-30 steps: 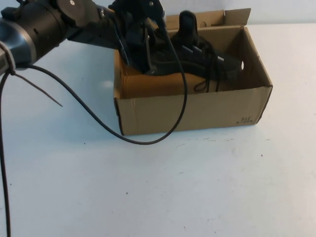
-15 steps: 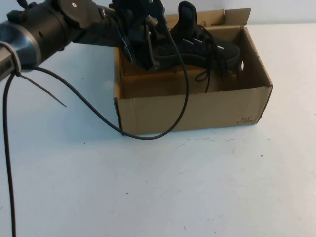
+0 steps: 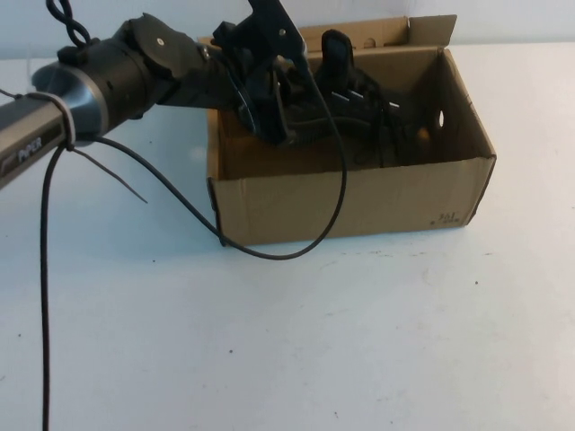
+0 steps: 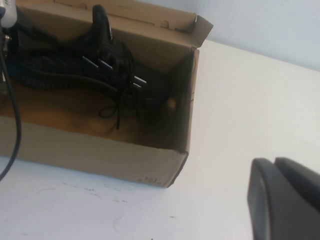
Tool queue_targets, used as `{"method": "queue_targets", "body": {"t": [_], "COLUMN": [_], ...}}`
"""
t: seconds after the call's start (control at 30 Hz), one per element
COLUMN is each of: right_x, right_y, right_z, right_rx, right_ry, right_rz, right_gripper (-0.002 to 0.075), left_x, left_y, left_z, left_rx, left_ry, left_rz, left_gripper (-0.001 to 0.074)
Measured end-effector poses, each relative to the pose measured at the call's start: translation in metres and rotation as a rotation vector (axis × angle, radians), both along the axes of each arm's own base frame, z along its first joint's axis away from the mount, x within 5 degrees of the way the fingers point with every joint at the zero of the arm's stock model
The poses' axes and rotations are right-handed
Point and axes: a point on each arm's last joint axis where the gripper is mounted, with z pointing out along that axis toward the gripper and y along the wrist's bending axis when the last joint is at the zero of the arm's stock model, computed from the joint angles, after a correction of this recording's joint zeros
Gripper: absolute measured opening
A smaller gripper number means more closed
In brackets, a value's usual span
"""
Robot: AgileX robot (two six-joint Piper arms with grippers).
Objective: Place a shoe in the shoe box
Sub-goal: Place the shoe in the shoe box
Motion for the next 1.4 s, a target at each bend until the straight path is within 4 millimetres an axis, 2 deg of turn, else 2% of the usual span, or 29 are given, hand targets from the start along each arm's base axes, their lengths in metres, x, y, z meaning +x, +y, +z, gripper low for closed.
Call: {"method": "queue_targets", "body": {"t": [0.07, 0.17, 0.33, 0.43, 0.57, 0.67, 0.77, 0.87, 0.9, 1.0, 1.17, 1.3, 1.4], "right_x": [0.0, 0.0, -0.001, -0.001, 0.004, 0.014, 0.033, 0.055, 0.065, 0.095, 0.153, 0.196, 0.222], "right_y": [0.0, 0.0, 0.001, 0.002, 0.006, 0.015, 0.031, 0.051, 0.058, 0.072, 0.078, 0.067, 0.057], "right_z": [0.0, 0.0, -0.001, -0.001, -0.005, -0.013, -0.026, -0.037, -0.041, -0.048, -0.076, -0.104, -0.127], "right_rx": [0.0, 0.001, 0.014, 0.02, -0.014, -0.086, -0.159, -0.214, -0.228, -0.244, -0.17, -0.015, 0.026], "right_ry": [0.0, 0.001, 0.012, 0.017, 0.028, 0.05, 0.094, 0.126, 0.132, 0.145, 0.278, 0.427, 0.518], "right_rz": [0.0, 0.001, 0.007, 0.01, 0.024, 0.053, 0.076, 0.092, 0.093, 0.082, 0.095, 0.128, 0.118], "right_gripper": [-0.0016, -0.0016, -0.0016, -0.0016, -0.0016, -0.0016, -0.0016, -0.0016, -0.0016, -0.0016, -0.0016, -0.0016, -0.0016], "left_x": [0.002, 0.006, 0.009, 0.011, 0.01, 0.004, -0.011, -0.028, -0.033, -0.039, -0.044, -0.045, -0.046], "left_y": [0.0, 0.001, 0.002, 0.003, 0.003, 0.004, 0.003, 0.004, 0.006, 0.011, 0.024, 0.028, 0.029], "left_z": [-0.004, -0.006, -0.003, -0.002, 0.0, 0.013, 0.03, 0.042, 0.044, 0.039, 0.026, 0.024, 0.023], "left_rx": [0.002, -0.006, -0.026, -0.034, -0.044, -0.072, -0.118, -0.119, -0.105, -0.028, 0.114, 0.123, 0.124], "left_ry": [0.0, -0.018, -0.045, -0.054, -0.055, -0.04, 0.032, 0.138, 0.174, 0.277, 0.398, 0.444, 0.478], "left_rz": [0.009, 0.037, 0.079, 0.095, 0.104, 0.094, 0.057, 0.013, 0.009, 0.033, 0.122, 0.192, 0.214], "left_gripper": [0.002, 0.0062, 0.0249, 0.033, 0.0363, 0.0366, 0.0328, 0.0194, 0.0119, 0.0036, 0.0005, 0.0001, 0.0]}}
